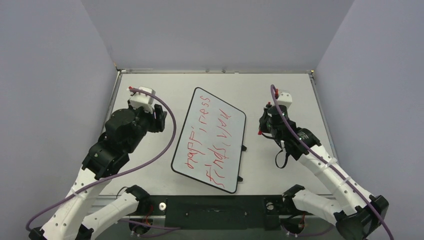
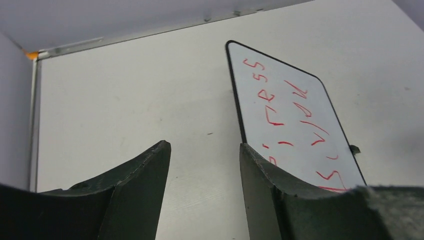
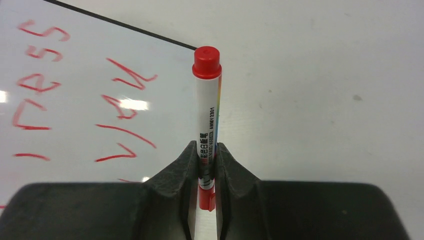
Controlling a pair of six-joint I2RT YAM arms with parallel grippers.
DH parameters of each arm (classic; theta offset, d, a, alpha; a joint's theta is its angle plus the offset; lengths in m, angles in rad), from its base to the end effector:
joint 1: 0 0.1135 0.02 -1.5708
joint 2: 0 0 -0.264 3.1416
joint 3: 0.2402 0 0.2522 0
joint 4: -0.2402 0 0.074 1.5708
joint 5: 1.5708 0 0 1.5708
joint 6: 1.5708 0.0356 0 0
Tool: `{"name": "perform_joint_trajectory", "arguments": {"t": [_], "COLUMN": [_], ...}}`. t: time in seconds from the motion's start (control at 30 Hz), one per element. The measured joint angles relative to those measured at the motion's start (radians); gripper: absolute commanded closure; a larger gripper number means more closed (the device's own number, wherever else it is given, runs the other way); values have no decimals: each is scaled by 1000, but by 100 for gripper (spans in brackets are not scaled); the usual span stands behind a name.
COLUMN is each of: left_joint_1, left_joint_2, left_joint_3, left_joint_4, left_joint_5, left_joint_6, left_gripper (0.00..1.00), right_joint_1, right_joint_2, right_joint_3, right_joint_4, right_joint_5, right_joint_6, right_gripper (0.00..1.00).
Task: Write a sentence on the whiteboard
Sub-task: Place the whiteboard marker at the center of the board, then reset both arms
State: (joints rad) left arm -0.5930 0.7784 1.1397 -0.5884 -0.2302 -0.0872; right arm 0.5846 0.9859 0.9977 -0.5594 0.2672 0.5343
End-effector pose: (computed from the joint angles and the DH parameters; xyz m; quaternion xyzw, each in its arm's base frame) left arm 0.1255 -0.0748 0.4171 0.1253 0.7706 -0.1215 0.6129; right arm 0.1811 0.1086 0.3401 0.0435 0.8656 0.1591 0.4729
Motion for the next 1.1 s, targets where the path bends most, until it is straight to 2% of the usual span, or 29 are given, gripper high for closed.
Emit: {"name": "perform_joint_trajectory", "arguments": {"t": [0.07,0.13,0.23,0.3,0.47,0.5,0.53,0.73,0.9,1.1], "left_joint_1": [16,49,130,170,194,197,200,216,236,249], "left_joint_2": [7,0,-25,-41,-53,-53,-53,-57,-55,-71], "left_joint_3": [-8,-34,-84,-111,-141,-143,-149,-174,-187,-225], "left_joint_4": [-6,-7,-7,-7,-6,-6,-4,-2,3,12], "left_joint_5": [-73,-123,-156,-172,-188,-189,-190,-190,-186,-185], "left_joint_6": [-13,-27,-50,-63,-85,-88,-90,-95,-106,-121], "left_gripper": [36,32,30,30,24,23,23,22,11,11], "right_joint_1": [-51,-95,-153,-182,-211,-212,-213,-218,-218,-218], "right_joint_2": [19,54,132,195,305,318,330,350,339,188], "right_joint_3": [-49,-93,-156,-196,-239,-243,-244,-244,-245,-239], "right_joint_4": [-15,-24,-16,-4,43,53,62,106,116,110], "right_joint_5": [19,26,26,24,19,19,19,19,26,45], "right_joint_6": [-7,-8,-7,-7,-2,-5,-5,-7,-5,8], "right_gripper": [99,94,87,76,39,38,32,29,29,29]}}
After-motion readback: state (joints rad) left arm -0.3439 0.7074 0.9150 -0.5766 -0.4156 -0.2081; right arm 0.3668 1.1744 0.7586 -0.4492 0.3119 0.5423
